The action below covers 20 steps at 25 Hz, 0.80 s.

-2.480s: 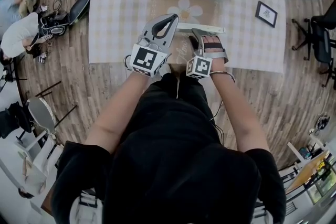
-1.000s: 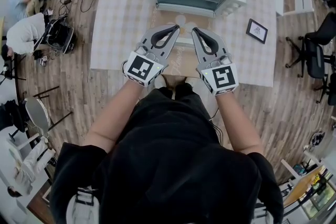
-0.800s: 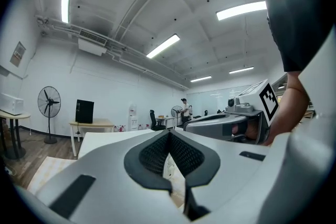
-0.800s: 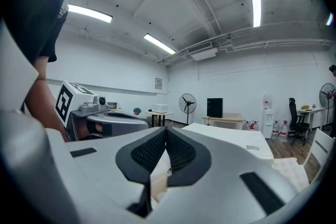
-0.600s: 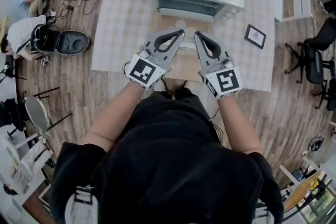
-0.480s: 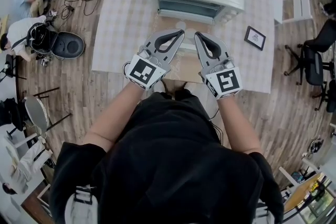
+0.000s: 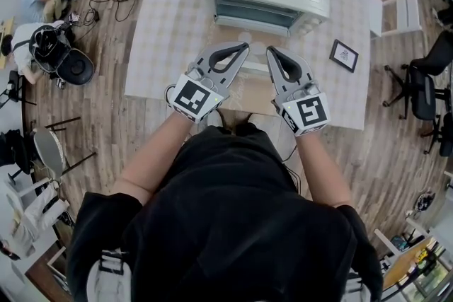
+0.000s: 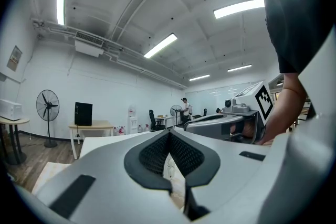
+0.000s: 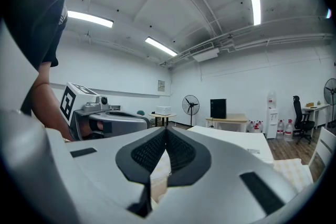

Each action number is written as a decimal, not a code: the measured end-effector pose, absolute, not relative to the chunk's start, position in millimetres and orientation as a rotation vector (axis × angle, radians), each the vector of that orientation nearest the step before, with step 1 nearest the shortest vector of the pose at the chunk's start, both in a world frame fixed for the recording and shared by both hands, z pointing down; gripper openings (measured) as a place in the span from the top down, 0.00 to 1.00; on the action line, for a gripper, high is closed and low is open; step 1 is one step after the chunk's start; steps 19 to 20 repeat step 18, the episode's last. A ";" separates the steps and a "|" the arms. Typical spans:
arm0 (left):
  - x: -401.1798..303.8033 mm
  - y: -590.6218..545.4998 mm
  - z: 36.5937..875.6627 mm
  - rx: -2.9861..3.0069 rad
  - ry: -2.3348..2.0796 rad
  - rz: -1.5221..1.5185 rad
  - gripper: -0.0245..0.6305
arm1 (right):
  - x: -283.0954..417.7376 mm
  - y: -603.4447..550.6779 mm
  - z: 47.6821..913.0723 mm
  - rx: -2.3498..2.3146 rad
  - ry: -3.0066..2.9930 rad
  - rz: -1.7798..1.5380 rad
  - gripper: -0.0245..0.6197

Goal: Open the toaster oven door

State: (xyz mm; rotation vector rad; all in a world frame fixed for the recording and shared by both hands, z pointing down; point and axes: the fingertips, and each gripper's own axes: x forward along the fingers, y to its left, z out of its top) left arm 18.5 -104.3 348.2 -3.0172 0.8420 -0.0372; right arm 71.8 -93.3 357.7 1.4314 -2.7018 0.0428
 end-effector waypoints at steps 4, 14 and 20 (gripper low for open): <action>19.7 -101.5 344.6 -3.058 0.850 -0.051 0.94 | 76.4 -89.5 352.2 1.440 -2.703 0.042 0.94; 21.5 -94.0 327.3 -3.079 0.809 -0.022 0.94 | 78.4 -79.0 330.8 1.429 -2.736 -0.008 0.94; 21.8 -90.6 313.1 -3.053 0.775 0.016 0.94 | 78.0 -75.2 325.6 1.411 -2.745 -0.014 0.94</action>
